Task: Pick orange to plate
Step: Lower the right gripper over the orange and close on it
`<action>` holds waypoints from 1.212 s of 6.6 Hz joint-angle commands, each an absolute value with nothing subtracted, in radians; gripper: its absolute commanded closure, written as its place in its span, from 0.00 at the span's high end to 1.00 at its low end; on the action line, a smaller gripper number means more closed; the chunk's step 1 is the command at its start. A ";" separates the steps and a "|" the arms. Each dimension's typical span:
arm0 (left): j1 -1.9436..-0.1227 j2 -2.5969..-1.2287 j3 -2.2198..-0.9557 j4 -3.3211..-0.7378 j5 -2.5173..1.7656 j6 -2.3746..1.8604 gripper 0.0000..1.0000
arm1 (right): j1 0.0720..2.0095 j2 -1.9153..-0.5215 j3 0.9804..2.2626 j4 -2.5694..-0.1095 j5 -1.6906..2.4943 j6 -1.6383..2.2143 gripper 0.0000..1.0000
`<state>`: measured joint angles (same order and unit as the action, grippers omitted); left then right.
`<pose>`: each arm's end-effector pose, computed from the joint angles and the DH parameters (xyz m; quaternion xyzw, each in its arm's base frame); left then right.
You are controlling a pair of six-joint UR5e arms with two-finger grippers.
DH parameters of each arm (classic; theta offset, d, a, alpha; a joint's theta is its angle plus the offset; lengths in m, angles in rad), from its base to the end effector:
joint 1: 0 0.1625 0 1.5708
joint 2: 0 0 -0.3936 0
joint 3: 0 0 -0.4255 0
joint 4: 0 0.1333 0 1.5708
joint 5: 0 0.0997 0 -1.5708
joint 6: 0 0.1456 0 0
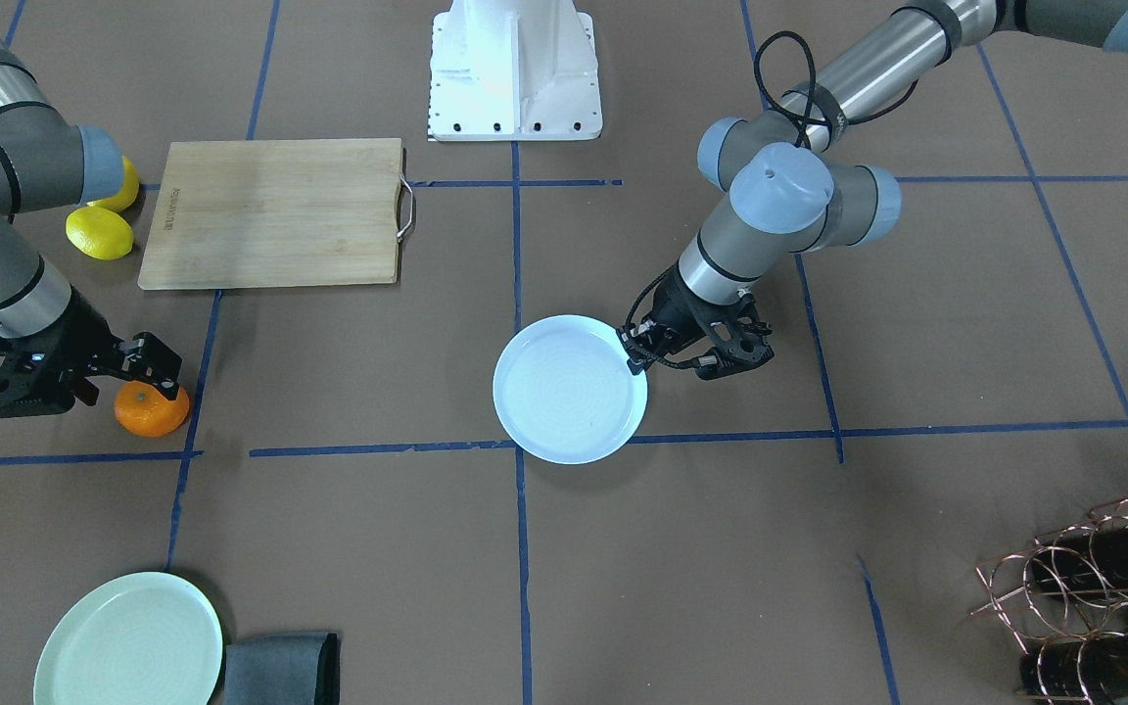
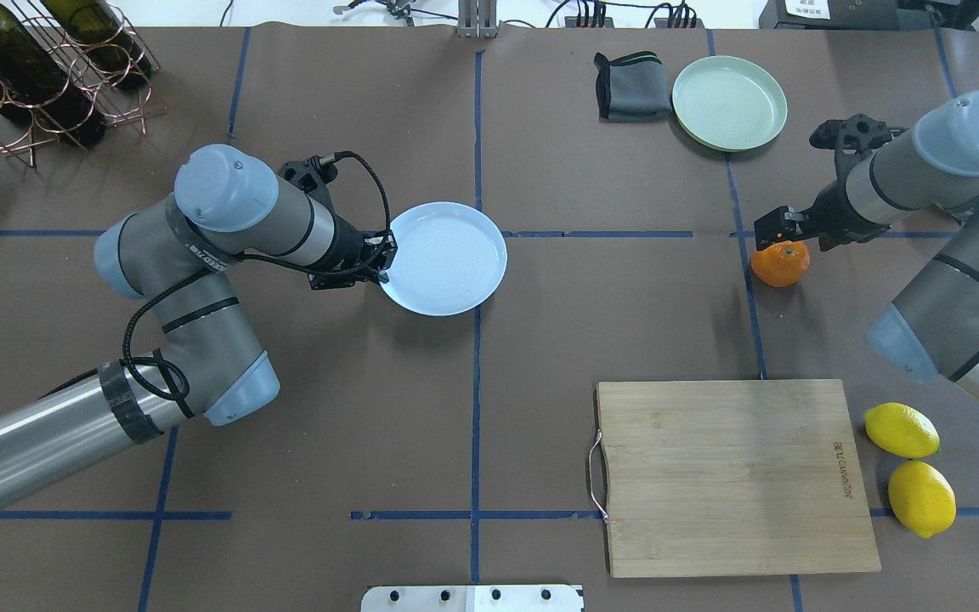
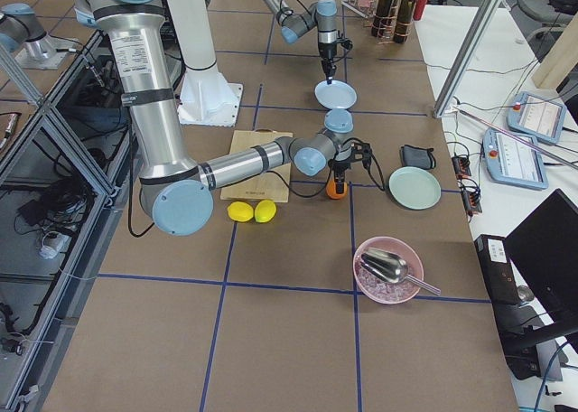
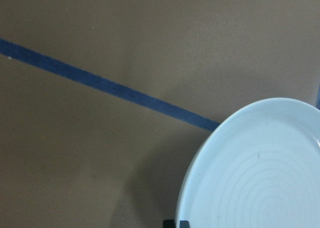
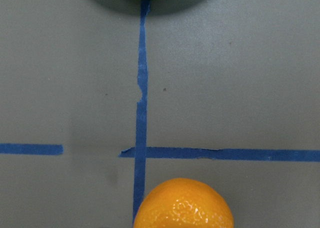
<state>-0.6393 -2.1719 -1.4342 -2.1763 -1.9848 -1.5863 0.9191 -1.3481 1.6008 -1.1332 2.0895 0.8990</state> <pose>0.5716 -0.5181 0.2730 -0.0152 0.5291 -0.1715 0.8309 -0.3495 -0.5589 0.4740 0.0646 -0.4013 0.0261 0.9133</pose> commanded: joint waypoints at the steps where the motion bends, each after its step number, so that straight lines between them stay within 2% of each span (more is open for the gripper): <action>1: -0.627 -2.212 -1.430 -2.180 -1.974 -1.592 0.00 | 0.919 -1.344 1.597 -1.134 2.089 0.899 1.00; 2: -0.612 -2.214 -1.419 -2.180 -1.974 -1.589 0.00 | 0.919 -1.344 1.597 -1.134 2.089 0.902 1.00; 3: -0.604 -2.215 -1.411 -2.186 -1.974 -1.582 0.62 | 0.919 -1.344 1.589 -1.134 2.089 0.900 1.00; 4: -0.583 -2.212 -1.411 -2.216 -1.973 -1.578 1.00 | 0.917 -1.338 1.557 -1.134 2.089 0.899 1.00; 6: -0.589 -2.212 -1.419 -2.218 -1.973 -1.575 1.00 | 0.919 -1.286 1.490 -1.134 2.091 0.897 1.00; 8: -0.591 -2.210 -1.420 -2.220 -1.973 -1.574 1.00 | 0.914 -1.284 1.490 -1.134 2.091 0.904 1.00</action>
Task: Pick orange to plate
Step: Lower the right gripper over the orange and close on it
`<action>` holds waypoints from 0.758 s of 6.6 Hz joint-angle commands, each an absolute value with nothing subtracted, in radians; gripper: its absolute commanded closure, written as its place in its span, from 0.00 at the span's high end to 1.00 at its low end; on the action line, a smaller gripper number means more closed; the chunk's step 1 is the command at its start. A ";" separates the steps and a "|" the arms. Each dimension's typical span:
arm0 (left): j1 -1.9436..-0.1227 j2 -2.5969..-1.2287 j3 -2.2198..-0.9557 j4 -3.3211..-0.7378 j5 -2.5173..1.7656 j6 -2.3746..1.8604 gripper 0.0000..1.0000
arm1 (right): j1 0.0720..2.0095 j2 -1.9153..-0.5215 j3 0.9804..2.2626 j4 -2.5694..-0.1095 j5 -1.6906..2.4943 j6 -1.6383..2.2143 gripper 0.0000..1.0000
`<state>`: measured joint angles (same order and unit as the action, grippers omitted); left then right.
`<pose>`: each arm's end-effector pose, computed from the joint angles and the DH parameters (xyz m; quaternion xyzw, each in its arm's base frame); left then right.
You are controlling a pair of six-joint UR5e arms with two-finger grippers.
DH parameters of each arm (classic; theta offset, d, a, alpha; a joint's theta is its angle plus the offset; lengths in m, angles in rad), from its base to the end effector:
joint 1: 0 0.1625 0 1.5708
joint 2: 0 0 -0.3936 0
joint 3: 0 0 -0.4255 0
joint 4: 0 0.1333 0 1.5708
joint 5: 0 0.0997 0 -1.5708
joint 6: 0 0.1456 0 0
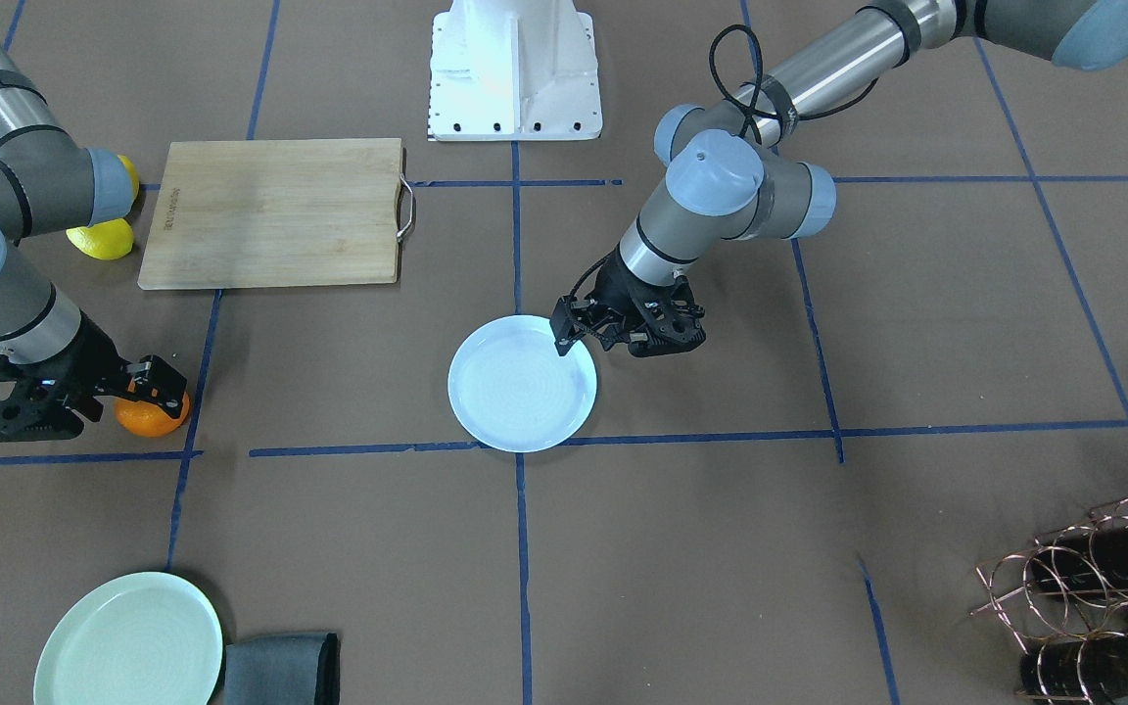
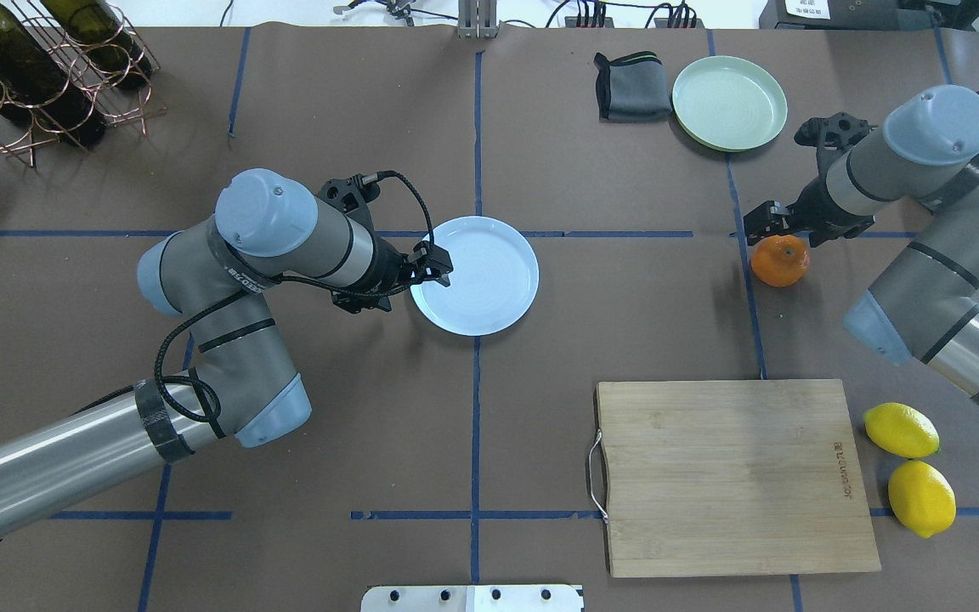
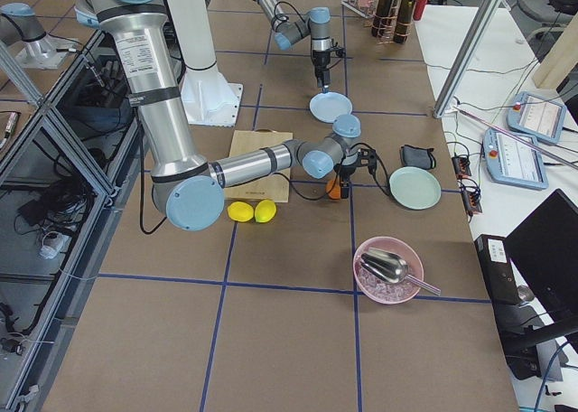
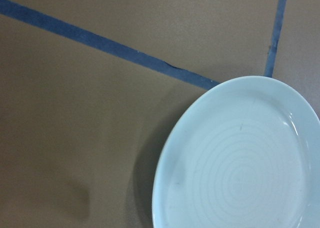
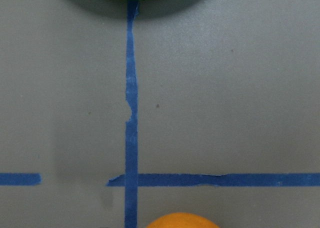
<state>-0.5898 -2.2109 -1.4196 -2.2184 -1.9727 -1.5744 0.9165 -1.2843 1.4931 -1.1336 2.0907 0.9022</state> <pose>0.6010 -0.4941 0.2443 -0.0087 0.5534 -0.1387 0.8212 -0.3674 -0.5792 0.4927 0.0473 -0.3889 0.0323 0.9195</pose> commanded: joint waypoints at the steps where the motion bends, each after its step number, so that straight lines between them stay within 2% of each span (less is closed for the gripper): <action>1: -0.600 -2.210 -1.422 -2.220 -1.973 -1.572 1.00 | 0.914 -1.296 1.494 -1.134 2.094 0.908 1.00; 5: -0.612 -2.209 -1.422 -2.218 -1.973 -1.551 1.00 | 0.879 -1.302 1.503 -1.137 2.103 0.913 1.00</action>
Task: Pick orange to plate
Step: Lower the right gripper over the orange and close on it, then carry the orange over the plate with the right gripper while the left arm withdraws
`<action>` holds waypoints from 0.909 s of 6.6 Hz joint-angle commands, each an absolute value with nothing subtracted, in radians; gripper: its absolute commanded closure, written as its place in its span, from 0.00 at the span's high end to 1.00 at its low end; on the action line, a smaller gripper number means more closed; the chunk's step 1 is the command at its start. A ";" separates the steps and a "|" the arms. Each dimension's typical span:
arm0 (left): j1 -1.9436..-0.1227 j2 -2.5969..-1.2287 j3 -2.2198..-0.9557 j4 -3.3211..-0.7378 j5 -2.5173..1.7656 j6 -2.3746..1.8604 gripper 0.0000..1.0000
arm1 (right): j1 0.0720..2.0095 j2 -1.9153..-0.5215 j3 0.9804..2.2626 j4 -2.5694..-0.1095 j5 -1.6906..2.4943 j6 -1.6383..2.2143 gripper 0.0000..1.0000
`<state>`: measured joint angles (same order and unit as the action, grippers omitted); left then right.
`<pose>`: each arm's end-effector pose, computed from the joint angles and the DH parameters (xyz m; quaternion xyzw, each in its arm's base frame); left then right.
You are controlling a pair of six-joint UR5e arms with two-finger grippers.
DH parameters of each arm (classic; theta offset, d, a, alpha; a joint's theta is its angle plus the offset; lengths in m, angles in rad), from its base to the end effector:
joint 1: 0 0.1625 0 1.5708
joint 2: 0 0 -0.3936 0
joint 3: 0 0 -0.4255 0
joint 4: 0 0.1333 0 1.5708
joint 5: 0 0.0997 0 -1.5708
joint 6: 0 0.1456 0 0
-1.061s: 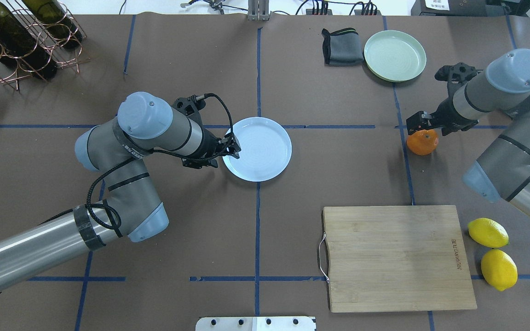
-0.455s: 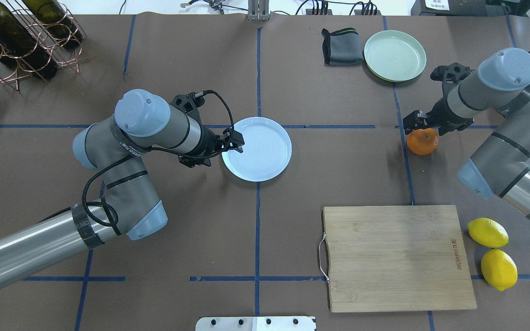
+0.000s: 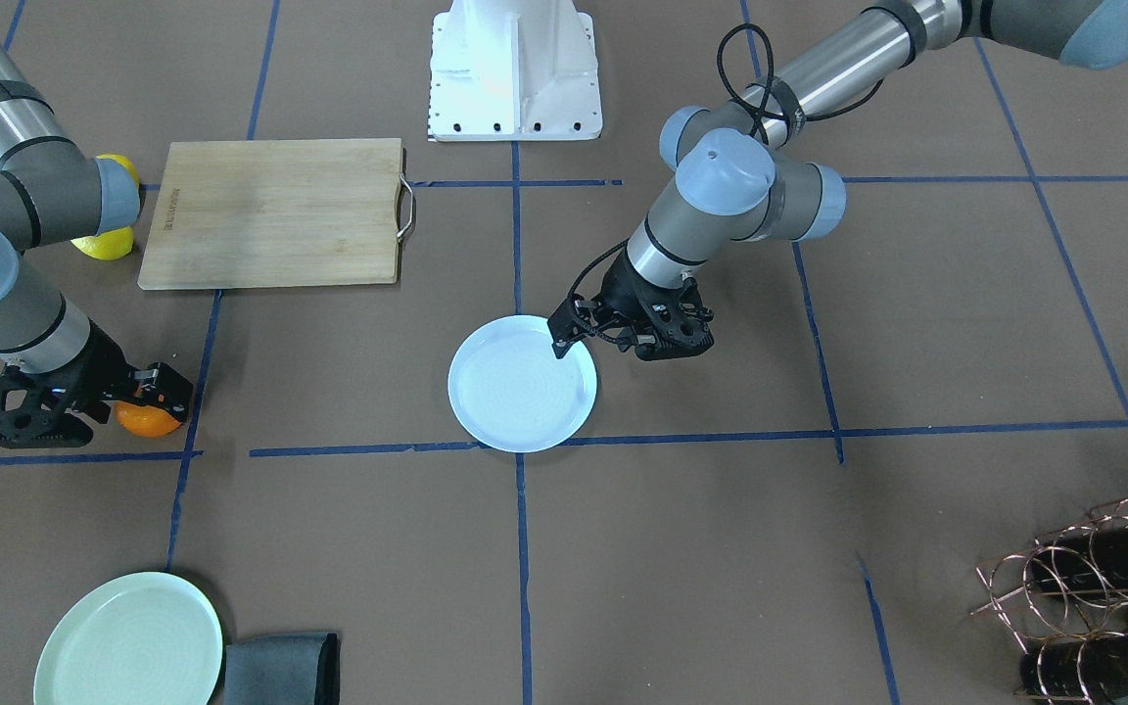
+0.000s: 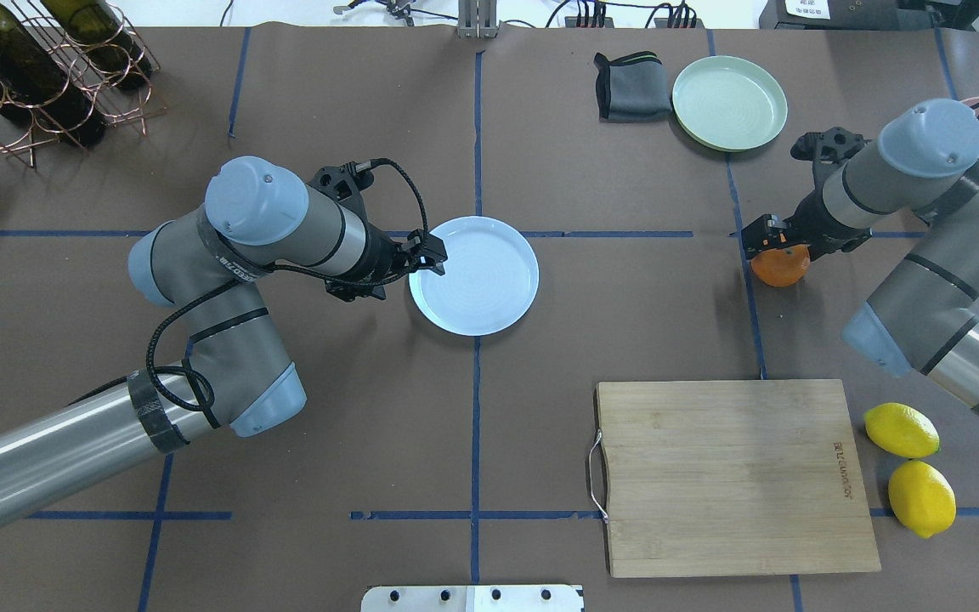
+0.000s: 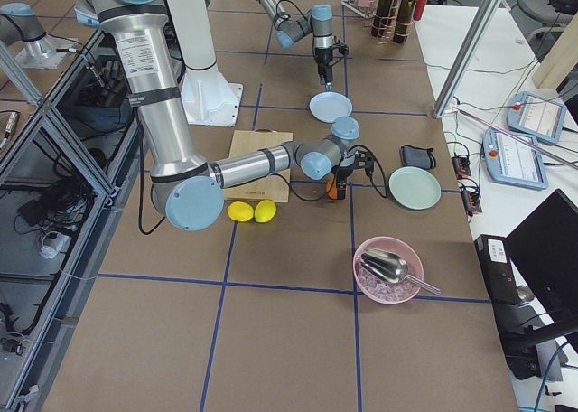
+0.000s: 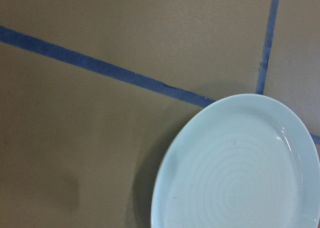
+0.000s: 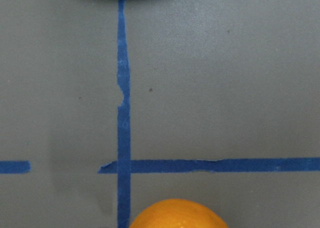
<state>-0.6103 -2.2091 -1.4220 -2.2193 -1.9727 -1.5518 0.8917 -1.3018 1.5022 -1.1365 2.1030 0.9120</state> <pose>0.5901 -0.5059 0.2442 0.0035 0.5541 -0.1376 0.8210 -0.3785 -0.5635 0.4992 0.0323 -0.3899 0.0250 0.9200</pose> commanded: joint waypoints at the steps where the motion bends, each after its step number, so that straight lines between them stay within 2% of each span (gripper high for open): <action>1: -0.615 -2.207 -1.424 -2.218 -1.974 -1.551 1.00 | 0.877 -1.304 1.505 -1.135 2.105 0.917 0.98; 2: -0.618 -2.207 -1.424 -2.220 -1.974 -1.551 1.00 | 0.877 -1.305 1.505 -1.134 2.105 0.925 0.37; 3: -0.626 -2.207 -1.428 -2.218 -1.974 -1.549 1.00 | 0.880 -1.305 1.538 -1.135 2.106 0.923 0.02; 5: -0.690 -2.194 -1.459 -2.198 -2.000 -1.475 1.00 | 0.890 -1.299 1.623 -1.146 2.105 0.923 0.00; 6: -0.739 -2.118 -1.523 -2.194 -2.058 -1.368 1.00 | 0.888 -1.280 1.655 -1.150 2.102 0.933 0.00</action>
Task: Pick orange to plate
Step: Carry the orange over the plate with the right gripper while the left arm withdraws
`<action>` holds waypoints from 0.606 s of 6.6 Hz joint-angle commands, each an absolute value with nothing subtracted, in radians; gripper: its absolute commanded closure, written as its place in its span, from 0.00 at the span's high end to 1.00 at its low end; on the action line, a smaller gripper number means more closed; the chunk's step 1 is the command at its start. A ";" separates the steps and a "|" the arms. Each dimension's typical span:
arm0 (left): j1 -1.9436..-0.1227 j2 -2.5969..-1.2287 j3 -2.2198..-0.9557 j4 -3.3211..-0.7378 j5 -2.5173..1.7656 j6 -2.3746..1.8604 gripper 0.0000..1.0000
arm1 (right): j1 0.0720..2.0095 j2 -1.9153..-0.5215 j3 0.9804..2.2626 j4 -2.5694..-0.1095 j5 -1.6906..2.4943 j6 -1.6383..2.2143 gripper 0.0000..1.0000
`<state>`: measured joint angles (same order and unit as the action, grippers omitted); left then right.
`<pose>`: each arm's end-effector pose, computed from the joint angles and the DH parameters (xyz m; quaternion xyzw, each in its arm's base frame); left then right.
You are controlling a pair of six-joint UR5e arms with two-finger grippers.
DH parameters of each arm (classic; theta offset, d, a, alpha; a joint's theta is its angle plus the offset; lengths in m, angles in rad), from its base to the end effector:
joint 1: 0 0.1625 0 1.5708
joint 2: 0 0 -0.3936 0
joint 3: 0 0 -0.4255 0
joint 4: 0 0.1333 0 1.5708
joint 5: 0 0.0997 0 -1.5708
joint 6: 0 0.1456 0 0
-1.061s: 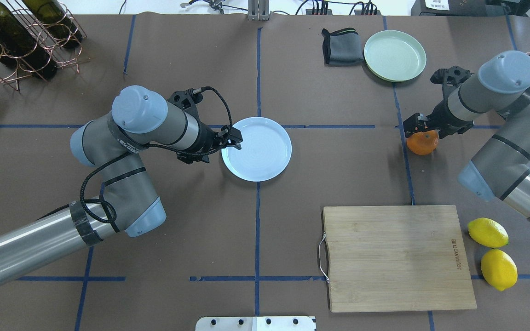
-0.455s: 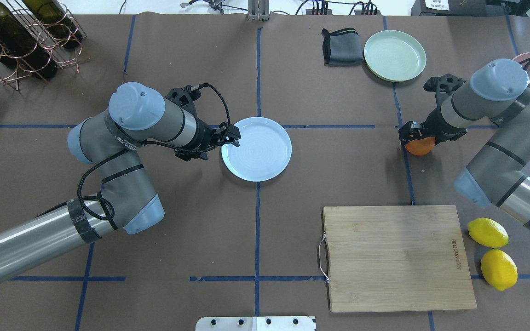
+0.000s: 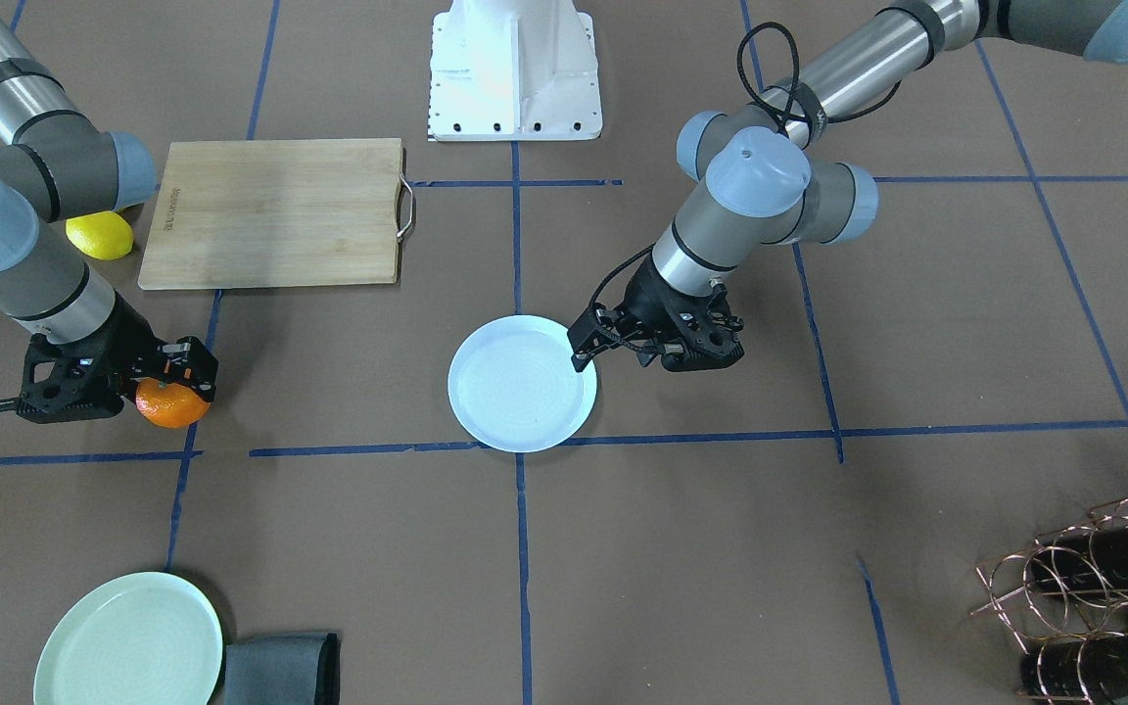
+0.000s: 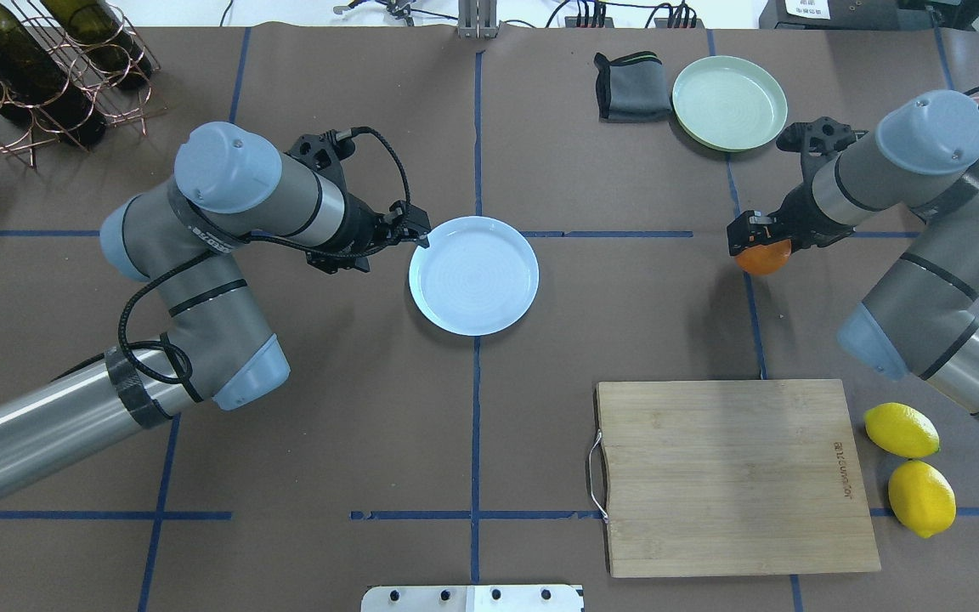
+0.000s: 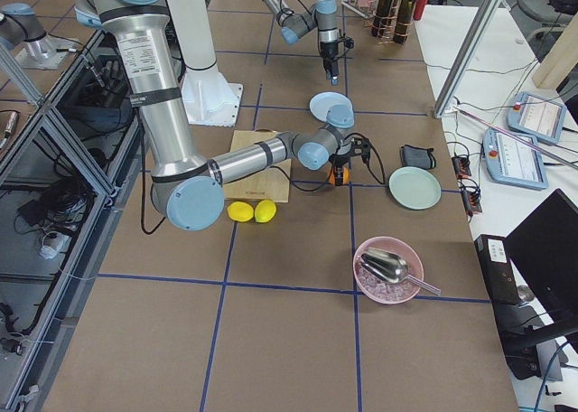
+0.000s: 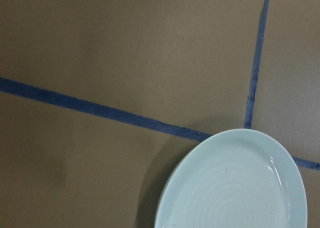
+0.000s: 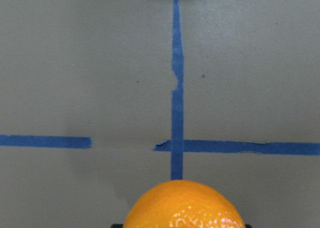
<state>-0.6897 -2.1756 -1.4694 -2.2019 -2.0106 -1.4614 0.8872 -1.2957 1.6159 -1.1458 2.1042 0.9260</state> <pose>0.5394 -0.5374 0.2463 0.0345 0.5546 -0.1232 0.8222 -0.3766 -0.5562 0.4319 0.0665 -0.4233 0.0134 0.9035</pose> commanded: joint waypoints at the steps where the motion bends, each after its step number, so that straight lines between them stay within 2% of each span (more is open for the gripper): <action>1: -0.794 -2.039 -1.601 -2.183 -2.053 -1.245 1.00 | 0.885 -1.206 1.648 -1.163 2.100 1.001 0.00; 4: -1.001 -1.965 -1.695 -1.997 -2.065 -0.875 1.00 | 0.774 -0.949 1.515 -1.172 2.004 1.165 0.00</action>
<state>-0.9280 -1.9829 -1.6740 -2.0486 -2.0596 -0.9712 0.8217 -1.0514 1.5783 -1.1708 2.0586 1.1139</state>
